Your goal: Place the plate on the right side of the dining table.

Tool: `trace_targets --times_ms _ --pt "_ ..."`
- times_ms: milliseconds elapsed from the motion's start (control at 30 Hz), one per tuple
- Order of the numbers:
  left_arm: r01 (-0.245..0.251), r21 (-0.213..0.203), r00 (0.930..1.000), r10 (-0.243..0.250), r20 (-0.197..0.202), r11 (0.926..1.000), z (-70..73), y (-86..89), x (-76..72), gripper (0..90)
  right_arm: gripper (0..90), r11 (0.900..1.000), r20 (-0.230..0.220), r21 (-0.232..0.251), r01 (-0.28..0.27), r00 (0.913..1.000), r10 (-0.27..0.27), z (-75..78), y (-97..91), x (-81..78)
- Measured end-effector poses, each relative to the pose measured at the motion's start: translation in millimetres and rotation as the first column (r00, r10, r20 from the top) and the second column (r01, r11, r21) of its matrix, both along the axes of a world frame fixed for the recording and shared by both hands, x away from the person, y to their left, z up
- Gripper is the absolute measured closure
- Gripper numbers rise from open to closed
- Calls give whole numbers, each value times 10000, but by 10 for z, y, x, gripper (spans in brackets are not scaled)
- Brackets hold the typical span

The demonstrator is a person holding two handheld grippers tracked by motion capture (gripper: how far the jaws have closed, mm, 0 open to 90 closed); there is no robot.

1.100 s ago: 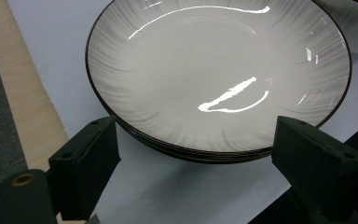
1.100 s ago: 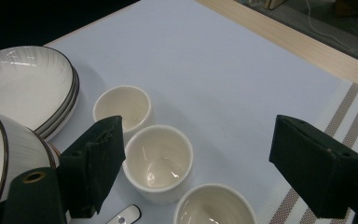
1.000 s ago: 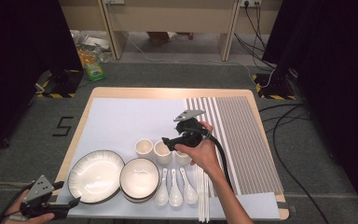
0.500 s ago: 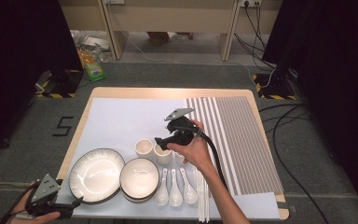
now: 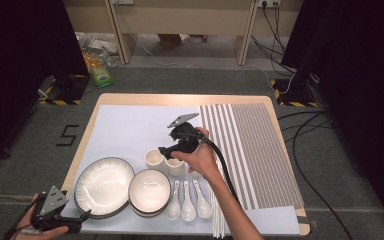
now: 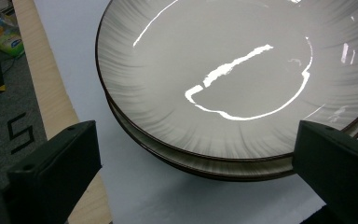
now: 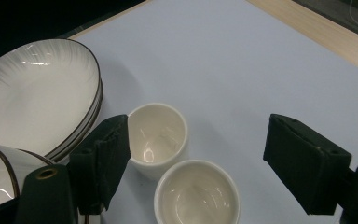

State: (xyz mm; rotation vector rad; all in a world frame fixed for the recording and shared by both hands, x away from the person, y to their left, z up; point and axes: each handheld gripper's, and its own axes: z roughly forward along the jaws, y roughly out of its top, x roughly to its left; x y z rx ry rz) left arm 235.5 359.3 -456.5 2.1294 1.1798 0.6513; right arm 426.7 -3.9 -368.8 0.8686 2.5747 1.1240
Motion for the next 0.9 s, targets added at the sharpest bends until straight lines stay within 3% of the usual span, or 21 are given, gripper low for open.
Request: trace_targets --times_ms 200,467,700,833,900 --pt "-249 178 9995 246 199 9995 -10 -40 38 16 219 9999 -208 119 40 9998 -37 4 42 31" --pt "-190 198 9998 191 -19 9996 -44 -34 72 72 218 9997 -240 230 -99 9997 105 24 69 60" --pt "-156 271 9999 158 -61 9995 -36 -44 99 65 221 9995 -474 238 -185 9987 196 4 123 91" --pt "76 237 9995 -69 -321 9997 -5 -5 160 43 212 9997 -490 173 -172 9986 181 53 165 114" --pt "-95 205 9999 97 -78 9997 -3 14 154 68 198 9996 -511 236 -134 9986 146 70 187 119"
